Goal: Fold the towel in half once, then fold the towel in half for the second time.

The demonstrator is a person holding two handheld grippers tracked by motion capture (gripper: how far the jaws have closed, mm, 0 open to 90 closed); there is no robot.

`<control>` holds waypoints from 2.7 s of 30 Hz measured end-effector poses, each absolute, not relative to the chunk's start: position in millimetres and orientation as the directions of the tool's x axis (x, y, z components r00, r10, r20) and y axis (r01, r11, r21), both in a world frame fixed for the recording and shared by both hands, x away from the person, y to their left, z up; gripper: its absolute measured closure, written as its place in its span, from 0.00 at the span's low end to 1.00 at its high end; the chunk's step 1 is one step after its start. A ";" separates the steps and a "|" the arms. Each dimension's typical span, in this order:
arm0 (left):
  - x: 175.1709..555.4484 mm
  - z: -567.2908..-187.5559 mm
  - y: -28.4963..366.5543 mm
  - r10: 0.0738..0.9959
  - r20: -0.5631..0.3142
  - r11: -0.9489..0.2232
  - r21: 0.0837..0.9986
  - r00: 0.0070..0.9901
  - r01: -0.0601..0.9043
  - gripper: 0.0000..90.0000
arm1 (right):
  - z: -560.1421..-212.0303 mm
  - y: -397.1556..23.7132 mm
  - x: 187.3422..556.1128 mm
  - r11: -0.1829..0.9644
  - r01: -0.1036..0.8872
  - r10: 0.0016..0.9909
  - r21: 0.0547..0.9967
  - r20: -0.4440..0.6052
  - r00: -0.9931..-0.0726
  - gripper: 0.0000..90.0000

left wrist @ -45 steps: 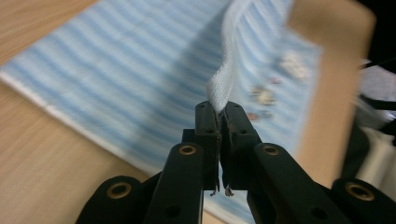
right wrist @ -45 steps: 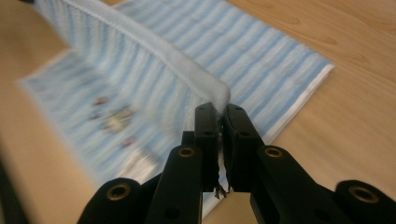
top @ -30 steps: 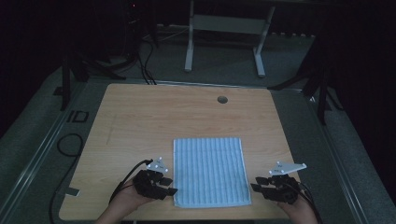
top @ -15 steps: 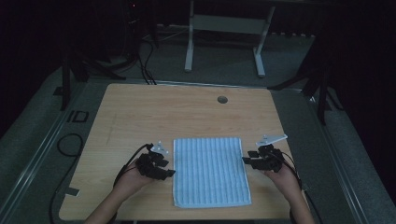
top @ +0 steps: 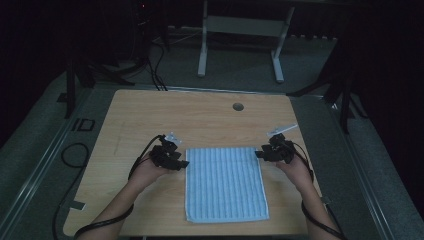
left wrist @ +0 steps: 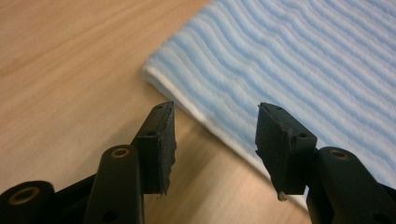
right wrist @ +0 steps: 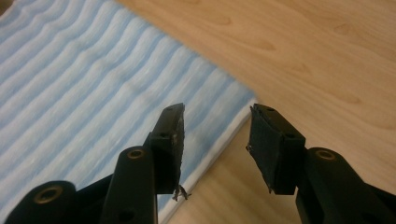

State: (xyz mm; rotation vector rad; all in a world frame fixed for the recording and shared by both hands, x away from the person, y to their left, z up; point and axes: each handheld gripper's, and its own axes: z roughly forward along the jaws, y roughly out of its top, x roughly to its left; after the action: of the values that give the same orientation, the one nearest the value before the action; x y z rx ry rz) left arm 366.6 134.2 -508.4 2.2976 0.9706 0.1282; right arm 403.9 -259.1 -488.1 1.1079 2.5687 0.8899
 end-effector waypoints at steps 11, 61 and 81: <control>402.4 -516.8 125.5 0.712 -0.146 -0.508 0.568 0.687 0.647 0.50 | -497.0 -254.8 440.2 0.503 0.642 0.740 0.579 0.094 -0.666 0.59; 425.2 -446.9 129.5 0.662 -0.120 -0.466 0.707 0.740 0.532 0.98 | -436.9 -241.9 443.7 0.552 0.547 0.688 0.629 0.026 -0.725 0.95; 321.6 -449.5 151.6 0.527 -0.177 -0.451 0.771 0.831 0.450 0.97 | -432.0 -259.1 338.3 0.567 0.417 0.592 0.710 0.000 -0.806 0.95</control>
State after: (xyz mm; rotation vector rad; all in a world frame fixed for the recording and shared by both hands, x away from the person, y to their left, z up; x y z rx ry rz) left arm 321.6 151.6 -449.5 2.1143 0.7143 0.1096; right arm 338.3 -259.1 -432.0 0.8409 2.5632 1.0685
